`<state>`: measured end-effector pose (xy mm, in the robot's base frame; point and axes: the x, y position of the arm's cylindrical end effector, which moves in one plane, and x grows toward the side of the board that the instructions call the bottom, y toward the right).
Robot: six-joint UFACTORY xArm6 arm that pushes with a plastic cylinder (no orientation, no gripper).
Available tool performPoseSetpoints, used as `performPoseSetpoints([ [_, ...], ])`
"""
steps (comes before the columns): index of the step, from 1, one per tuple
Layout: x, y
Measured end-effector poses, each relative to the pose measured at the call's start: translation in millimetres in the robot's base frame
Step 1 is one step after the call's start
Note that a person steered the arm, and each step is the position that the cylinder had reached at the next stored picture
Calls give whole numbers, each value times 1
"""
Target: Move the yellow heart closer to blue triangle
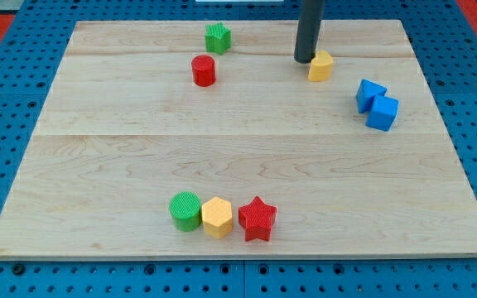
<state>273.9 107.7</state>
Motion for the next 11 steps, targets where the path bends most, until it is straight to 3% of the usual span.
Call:
performPoseSetpoints([
  [2,20,11],
  [4,46,-15],
  [7,48,51],
  [9,11,71],
  [11,54,87],
])
